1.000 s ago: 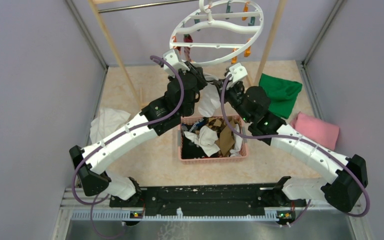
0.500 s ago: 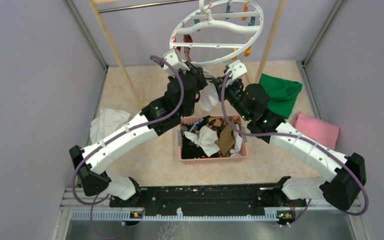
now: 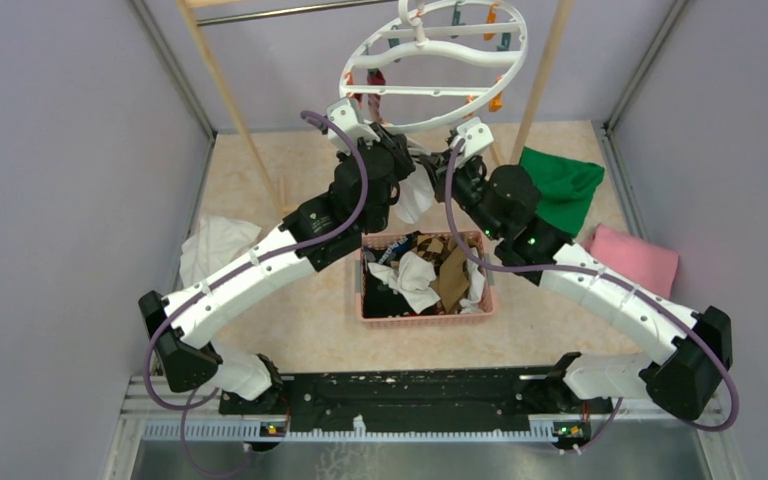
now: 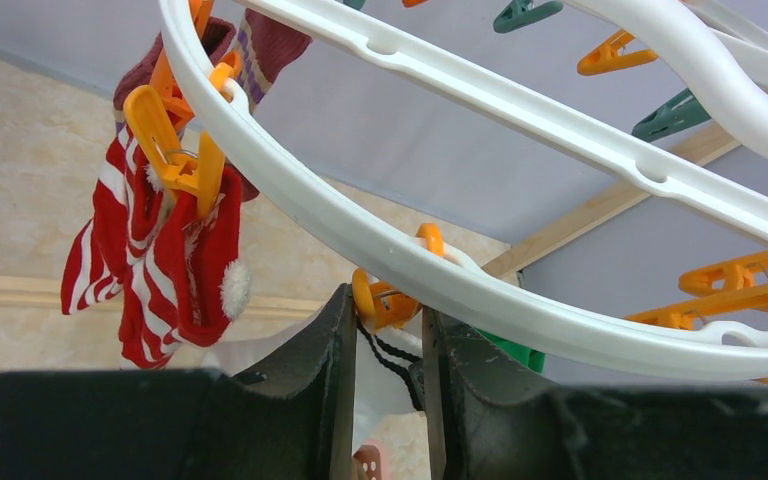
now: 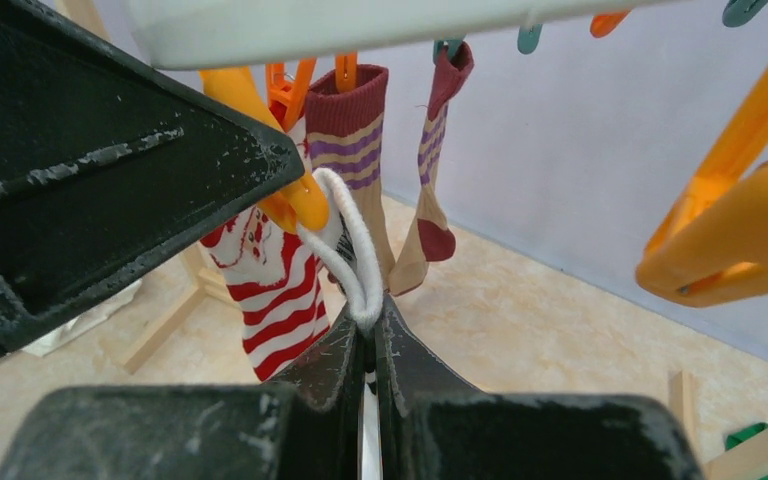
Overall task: Clip the socks to the hanger
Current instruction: Clamp the sock onto the hanger.
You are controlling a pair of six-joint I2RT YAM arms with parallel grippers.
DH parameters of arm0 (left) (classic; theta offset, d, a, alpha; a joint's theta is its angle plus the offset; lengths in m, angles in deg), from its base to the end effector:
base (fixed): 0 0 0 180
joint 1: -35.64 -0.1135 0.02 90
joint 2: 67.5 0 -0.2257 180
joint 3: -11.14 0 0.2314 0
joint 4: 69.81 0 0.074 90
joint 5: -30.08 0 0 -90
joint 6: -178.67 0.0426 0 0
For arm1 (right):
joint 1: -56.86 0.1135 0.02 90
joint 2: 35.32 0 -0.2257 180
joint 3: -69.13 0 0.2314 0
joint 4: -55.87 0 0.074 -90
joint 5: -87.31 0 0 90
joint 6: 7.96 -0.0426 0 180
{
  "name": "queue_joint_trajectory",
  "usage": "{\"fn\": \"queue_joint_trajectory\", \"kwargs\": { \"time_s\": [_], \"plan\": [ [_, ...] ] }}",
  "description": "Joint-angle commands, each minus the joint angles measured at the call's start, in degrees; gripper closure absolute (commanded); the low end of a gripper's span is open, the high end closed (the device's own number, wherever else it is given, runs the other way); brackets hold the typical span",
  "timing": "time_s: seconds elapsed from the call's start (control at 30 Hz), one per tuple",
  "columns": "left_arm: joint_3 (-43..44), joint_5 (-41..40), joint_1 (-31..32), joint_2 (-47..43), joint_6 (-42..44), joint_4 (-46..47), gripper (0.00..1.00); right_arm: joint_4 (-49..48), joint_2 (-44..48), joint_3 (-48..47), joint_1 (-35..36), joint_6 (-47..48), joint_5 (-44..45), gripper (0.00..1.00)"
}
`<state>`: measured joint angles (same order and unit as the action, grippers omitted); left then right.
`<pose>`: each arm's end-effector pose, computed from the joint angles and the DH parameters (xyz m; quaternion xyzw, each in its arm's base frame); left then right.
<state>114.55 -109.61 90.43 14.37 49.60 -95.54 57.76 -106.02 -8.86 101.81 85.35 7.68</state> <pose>0.2022 -0.2301 0.4145 -0.1925 0.6976 -0.2411 0.6467 0.2109 0.1997 0.3668 -0.2130 0.6390 0.2050 0.7101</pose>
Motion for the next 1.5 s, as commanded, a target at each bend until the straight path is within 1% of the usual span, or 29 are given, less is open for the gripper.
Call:
{"fn": "queue_joint_trajectory", "kwargs": {
  "time_s": [0.0, 0.5, 0.7, 0.77, 0.83, 0.9, 1.0, 1.13, 1.23, 1.3, 1.33, 1.37, 1.47],
  "plan": [
    [0.3, 0.7, -0.3, -1.2, -0.4, 1.8, 0.96, -1.5, 0.4, -3.8, 0.8, -0.5, 0.2, 1.00],
    [0.6, 1.3, -0.3, -0.9, -0.7, 1.8, 0.96, 1.3, 0.9, -6.3, 0.8, -2.4, -4.5, 1.00],
    [0.5, 1.7, -0.2, -1.2, -0.8, 1.8, 0.93, 0.6, 0.8, -5.3, 0.8, -1.5, -3.4, 1.00],
    [0.5, 1.8, -0.3, -1.3, -0.9, 1.7, 0.84, 0.3, 0.9, -4.9, 0.8, -1.3, -3.3, 1.00],
    [0.5, 1.9, -0.3, -1.4, -1.0, 1.5, 0.68, 0.2, 0.9, -4.8, 0.8, -1.2, -3.3, 1.00],
    [0.5, 2.1, -0.3, -1.5, -1.0, 1.2, 0.58, 0.2, 0.8, -4.7, 0.8, -1.1, -3.3, 1.00],
    [0.3, 2.5, -0.3, -1.9, -1.3, 0.8, 0.49, 0.0, 0.8, -4.4, 0.8, -0.7, -3.2, 1.00],
    [-0.6, 3.2, -0.2, -3.0, -1.4, 0.8, 0.38, -0.3, 0.8, -4.0, 0.9, -0.2, -3.2, 0.97],
    [-1.7, 3.7, -0.2, -4.3, -1.2, 0.7, 0.34, -0.4, 1.1, -3.4, 0.8, 0.0, -3.2, 0.88],
    [-2.9, 4.3, -0.2, -5.6, -1.2, 0.5, 0.30, -0.2, 1.3, -3.1, 0.8, 0.2, -3.1, 0.77],
    [-3.7, 4.7, -0.2, -6.4, -1.1, 0.4, 0.28, 0.0, 1.5, -2.9, 0.8, 0.3, -3.0, 0.70],
    [-4.5, 5.4, -0.2, -7.4, -0.8, 0.3, 0.28, 0.2, 1.7, -2.7, 0.8, 0.5, -3.0, 0.65],
    [-8.1, 8.8, -0.2, -10.6, 1.5, 1.2, 0.23, 1.5, 3.3, -1.4, 0.8, 1.5, -3.7, 0.48]
  ]
}}
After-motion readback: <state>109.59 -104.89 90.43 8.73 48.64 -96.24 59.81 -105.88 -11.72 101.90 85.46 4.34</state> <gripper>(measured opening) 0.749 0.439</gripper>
